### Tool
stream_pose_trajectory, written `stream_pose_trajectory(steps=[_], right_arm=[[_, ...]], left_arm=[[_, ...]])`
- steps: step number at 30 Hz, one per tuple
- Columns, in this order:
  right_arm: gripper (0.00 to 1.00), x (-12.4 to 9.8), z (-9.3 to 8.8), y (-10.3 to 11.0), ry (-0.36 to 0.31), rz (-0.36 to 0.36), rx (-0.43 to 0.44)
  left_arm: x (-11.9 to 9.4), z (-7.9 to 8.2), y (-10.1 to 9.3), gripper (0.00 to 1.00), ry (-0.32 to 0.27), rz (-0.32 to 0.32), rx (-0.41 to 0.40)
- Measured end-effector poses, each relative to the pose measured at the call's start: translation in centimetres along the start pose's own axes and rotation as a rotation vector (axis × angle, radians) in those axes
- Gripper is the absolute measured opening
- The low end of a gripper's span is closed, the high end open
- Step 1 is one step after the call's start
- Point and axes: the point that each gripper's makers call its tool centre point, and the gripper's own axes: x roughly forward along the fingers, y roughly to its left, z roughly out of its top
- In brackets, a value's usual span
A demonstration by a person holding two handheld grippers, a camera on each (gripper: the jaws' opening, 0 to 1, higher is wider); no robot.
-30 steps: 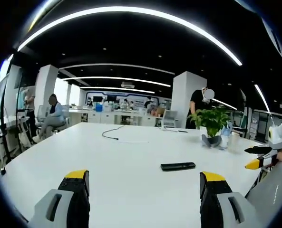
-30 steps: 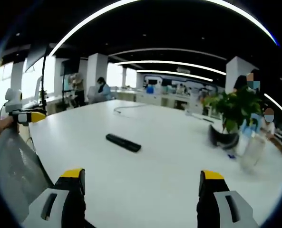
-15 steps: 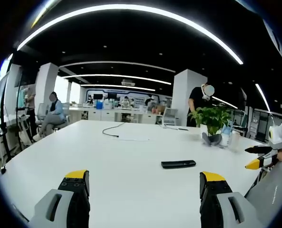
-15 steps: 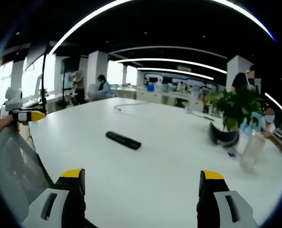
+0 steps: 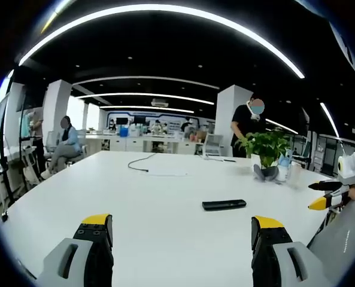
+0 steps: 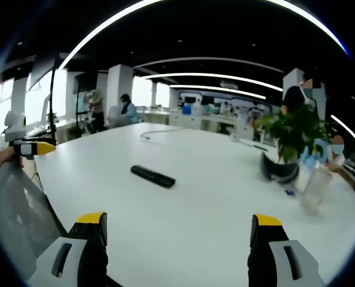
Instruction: Press the specified remote control buttons in sequence, fully releasing each button before pressing the next.
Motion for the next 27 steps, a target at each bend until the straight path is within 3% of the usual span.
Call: stream_pose_trajectory(steps=[27], right_arm=[[0.99,0.13,0.0,0.16,0.006,0.009,0.004]], left_arm=[[0.29,-0.7,-0.04,1.0,0.037,-0.009,0.0]])
